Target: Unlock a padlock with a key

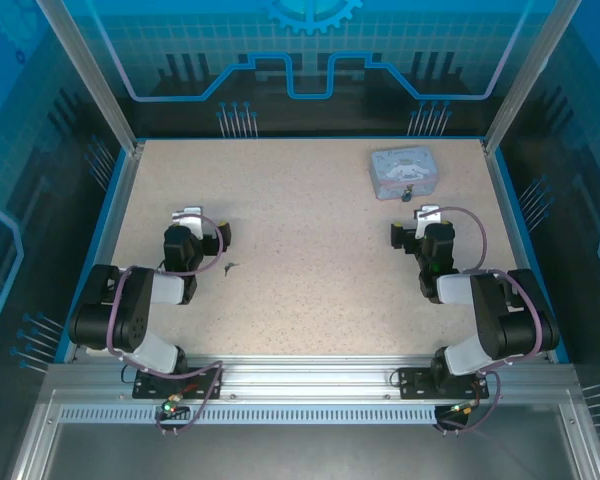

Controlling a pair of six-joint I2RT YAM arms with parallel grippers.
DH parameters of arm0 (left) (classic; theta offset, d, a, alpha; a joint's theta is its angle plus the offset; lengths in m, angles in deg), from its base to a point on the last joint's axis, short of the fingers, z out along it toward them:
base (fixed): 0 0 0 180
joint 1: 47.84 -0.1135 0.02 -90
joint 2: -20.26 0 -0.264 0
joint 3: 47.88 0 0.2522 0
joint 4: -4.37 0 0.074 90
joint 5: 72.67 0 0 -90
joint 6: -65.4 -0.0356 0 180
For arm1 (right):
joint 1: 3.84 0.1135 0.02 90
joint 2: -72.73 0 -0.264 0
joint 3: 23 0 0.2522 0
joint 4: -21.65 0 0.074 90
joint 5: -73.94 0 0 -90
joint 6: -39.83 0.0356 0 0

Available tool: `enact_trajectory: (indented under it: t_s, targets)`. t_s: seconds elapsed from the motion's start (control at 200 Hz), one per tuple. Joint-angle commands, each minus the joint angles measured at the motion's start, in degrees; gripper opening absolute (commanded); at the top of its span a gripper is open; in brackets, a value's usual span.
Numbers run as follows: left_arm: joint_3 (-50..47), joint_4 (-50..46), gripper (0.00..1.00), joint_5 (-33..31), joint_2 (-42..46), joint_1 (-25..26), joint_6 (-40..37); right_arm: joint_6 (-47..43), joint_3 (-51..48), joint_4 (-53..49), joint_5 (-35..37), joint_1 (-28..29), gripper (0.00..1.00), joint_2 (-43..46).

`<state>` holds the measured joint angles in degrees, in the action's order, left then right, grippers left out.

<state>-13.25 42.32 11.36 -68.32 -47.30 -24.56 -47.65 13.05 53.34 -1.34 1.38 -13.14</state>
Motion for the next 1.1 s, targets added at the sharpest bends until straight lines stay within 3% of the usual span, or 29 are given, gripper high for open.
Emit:
enact_trajectory:
  t_s: [0.0, 0.87, 0.945, 1.01, 1.096]
  targets:
    - [1.18, 0.33, 0.99, 0.17, -0.11, -0.02, 0.23, 0.30, 0.75, 0.69, 0.68, -0.23, 1.00, -0.09]
    - [1.07, 0.36, 0.99, 1.67, -0.07, -0.89, 0.96, 0.52, 0.65, 0.73, 0.61, -0.49, 1.00, 0.27]
    - [0.38, 0.51, 0.99, -0.40, 1.32, -0.89, 1.57, -0.63, -0.22, 0.45, -0.08, 0.26, 1.00, 2.98]
    - [0.53, -2.33, 0.99, -2.51, 4.23, -0.89, 2.33, -1.44, 1.09, -5.85, 7.04, 3.34, 1.00, 7.46]
    - [1.91, -8.64, 0.99, -3.15, 8.67, -0.80, 2.34, 3.69, 5.81, -21.20, 7.42, 2.90, 1.00, 14.00]
